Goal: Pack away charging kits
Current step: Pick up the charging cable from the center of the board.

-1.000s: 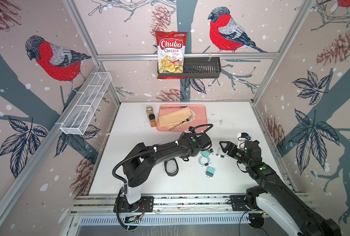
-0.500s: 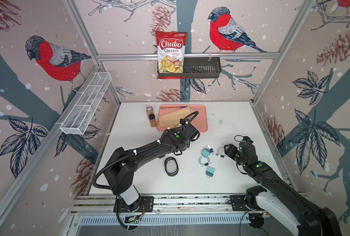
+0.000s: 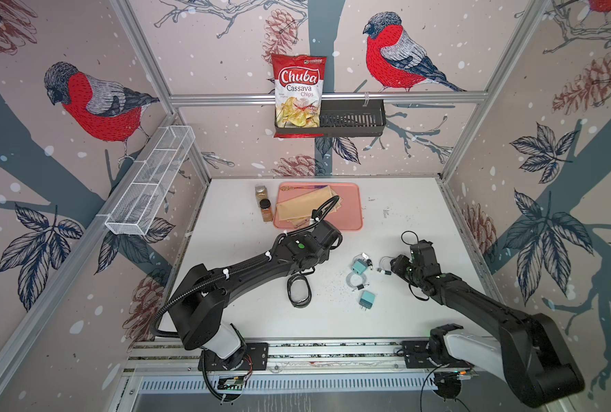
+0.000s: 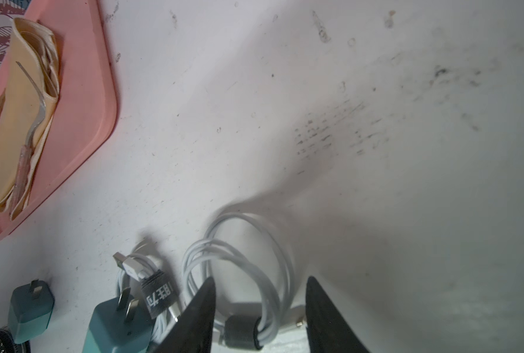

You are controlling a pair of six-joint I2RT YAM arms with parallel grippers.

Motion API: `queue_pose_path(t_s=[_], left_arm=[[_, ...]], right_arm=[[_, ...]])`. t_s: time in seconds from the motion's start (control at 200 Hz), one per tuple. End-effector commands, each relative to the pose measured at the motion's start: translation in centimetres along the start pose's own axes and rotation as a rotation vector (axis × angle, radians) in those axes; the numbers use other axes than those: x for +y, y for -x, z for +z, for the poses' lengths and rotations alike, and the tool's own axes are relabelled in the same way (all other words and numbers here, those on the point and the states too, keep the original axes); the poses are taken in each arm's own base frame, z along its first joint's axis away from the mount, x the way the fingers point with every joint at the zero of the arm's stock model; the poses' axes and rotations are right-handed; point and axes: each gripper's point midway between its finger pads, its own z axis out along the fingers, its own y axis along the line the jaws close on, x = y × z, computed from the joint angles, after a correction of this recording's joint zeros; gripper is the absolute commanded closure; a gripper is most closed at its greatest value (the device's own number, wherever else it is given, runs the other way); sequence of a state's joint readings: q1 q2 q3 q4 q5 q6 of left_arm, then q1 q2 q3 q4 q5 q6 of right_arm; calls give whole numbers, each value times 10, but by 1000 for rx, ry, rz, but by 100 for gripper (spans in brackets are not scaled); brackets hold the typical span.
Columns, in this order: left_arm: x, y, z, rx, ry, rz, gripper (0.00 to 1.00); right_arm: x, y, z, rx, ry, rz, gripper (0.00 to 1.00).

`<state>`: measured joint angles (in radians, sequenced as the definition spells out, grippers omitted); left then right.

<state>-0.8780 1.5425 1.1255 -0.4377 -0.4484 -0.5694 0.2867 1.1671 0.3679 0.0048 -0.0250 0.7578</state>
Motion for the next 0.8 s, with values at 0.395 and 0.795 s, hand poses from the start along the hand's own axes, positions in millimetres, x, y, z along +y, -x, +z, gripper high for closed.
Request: queue_pose_path(t_s=[0.395, 0.795], left_arm=[[-13, 3, -5, -27, -98, -17, 100], [-34, -6, 0, -15, -223, -29, 100]], right_arm=[[4, -1, 22, 45, -8, 20, 85], [22, 7, 5, -8, 27, 16, 100]])
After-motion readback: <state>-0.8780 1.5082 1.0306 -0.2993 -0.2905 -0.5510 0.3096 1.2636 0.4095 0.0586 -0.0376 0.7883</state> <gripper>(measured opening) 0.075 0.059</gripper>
